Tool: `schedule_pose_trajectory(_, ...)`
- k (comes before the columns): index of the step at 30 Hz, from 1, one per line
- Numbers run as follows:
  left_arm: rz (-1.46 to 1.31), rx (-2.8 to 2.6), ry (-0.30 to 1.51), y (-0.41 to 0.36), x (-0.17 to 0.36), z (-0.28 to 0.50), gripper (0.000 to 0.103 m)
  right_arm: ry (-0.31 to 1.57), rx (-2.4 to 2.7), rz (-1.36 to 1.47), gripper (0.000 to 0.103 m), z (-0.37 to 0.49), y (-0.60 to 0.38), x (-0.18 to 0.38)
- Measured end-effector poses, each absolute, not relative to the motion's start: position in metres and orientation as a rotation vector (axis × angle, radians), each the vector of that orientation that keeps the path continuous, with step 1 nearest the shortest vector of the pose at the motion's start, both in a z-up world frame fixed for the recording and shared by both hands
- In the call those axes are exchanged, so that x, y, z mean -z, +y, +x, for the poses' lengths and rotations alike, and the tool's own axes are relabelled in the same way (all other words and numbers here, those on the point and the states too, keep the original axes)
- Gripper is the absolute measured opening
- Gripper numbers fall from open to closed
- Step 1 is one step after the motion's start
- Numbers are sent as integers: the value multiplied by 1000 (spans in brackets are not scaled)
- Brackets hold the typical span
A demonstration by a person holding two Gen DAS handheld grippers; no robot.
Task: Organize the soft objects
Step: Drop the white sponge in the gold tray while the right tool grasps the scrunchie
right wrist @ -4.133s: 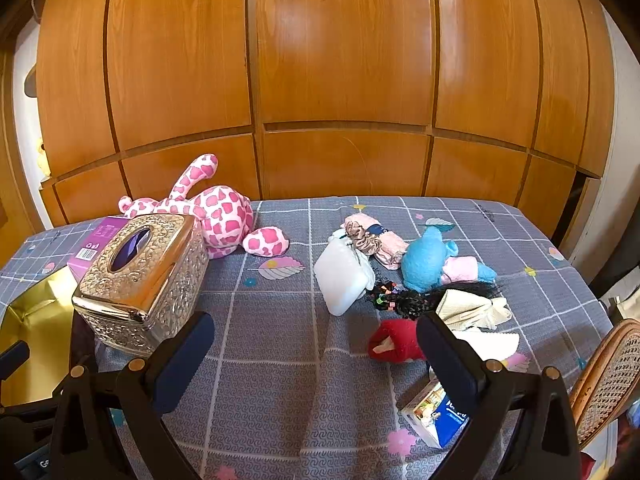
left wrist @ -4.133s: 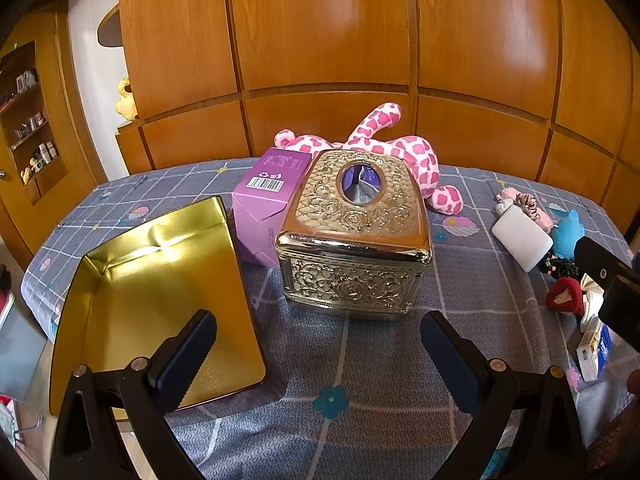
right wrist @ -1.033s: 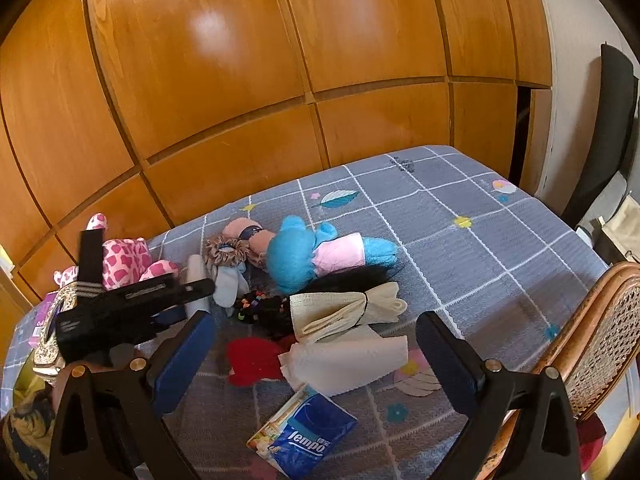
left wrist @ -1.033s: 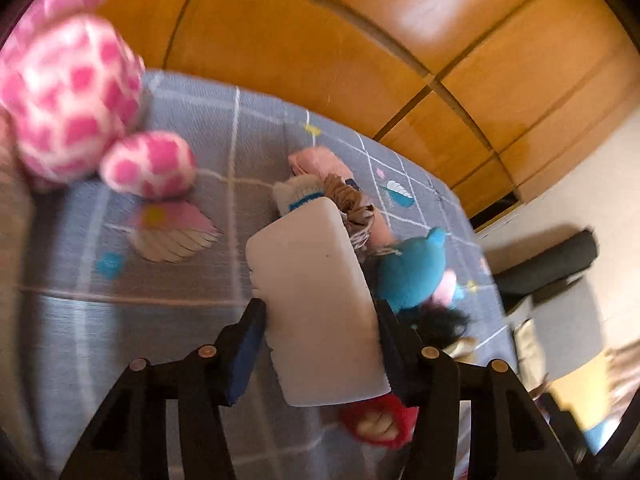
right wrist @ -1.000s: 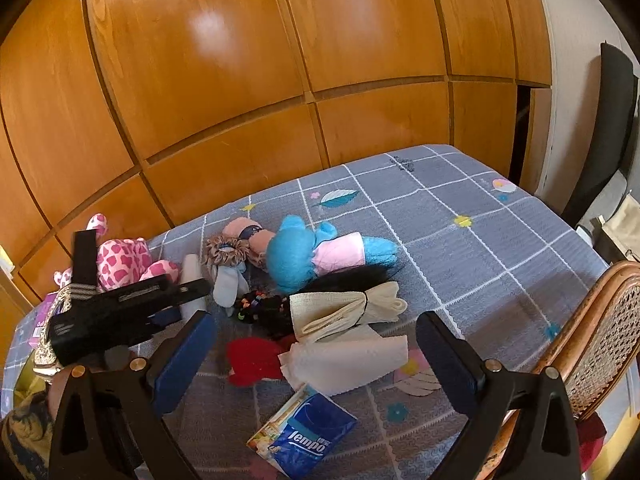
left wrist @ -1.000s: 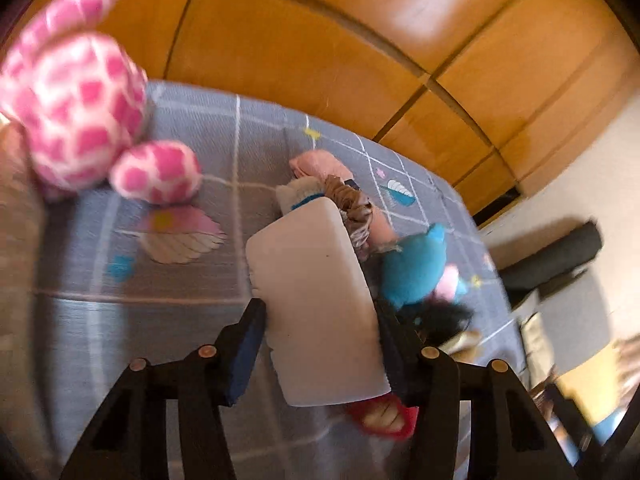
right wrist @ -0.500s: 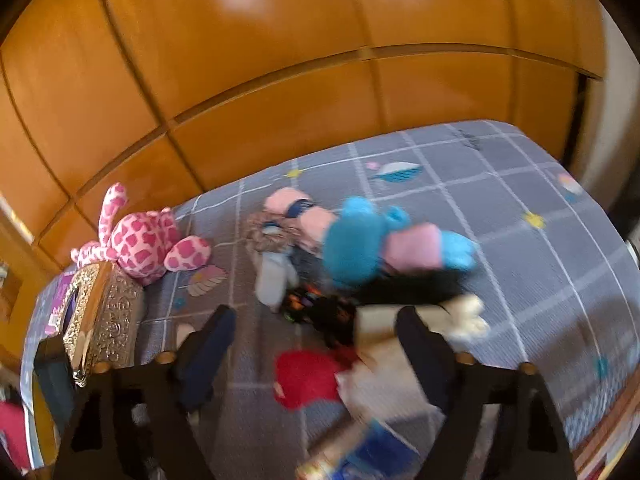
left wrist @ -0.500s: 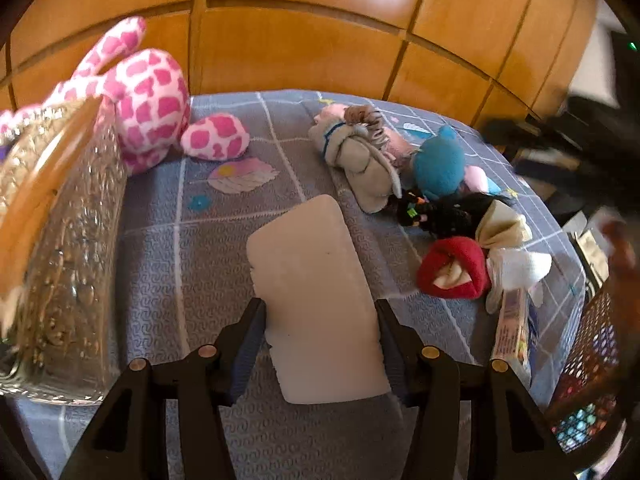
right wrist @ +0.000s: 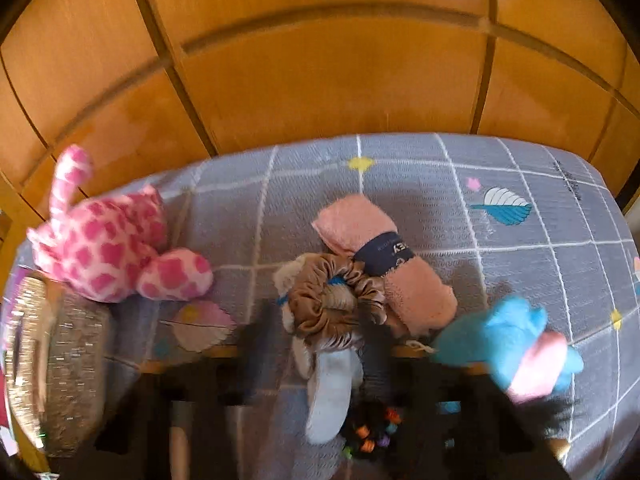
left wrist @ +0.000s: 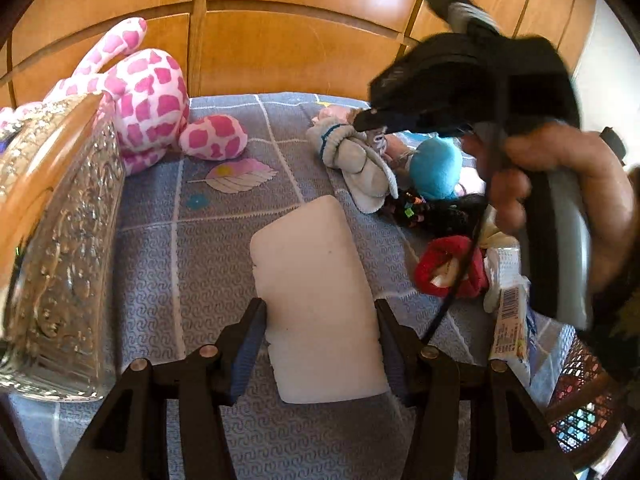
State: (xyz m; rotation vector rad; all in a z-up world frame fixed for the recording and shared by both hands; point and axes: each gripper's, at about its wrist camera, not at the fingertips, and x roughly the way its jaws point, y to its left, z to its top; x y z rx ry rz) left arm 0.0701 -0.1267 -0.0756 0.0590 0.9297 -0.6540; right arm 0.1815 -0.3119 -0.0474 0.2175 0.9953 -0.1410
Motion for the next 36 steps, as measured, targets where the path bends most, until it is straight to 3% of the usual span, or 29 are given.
schedule_pose_trajectory(7,34,667,884,-123,47,69,53,935,61,247,10,128,-309,32)
schedule_pose_trajectory(18,-19,572,791,-94,-49,120,53,910,3,242,10,95,-297,31)
schedule_pose_trajectory(27,-126,217,742,40,-89,190,53,887,-23,237,10,92,-296,28)
schedule_pose_trajectory(36,-166,-12,790,176,-42,115,53,888,-56,179,10,93,-284,28)
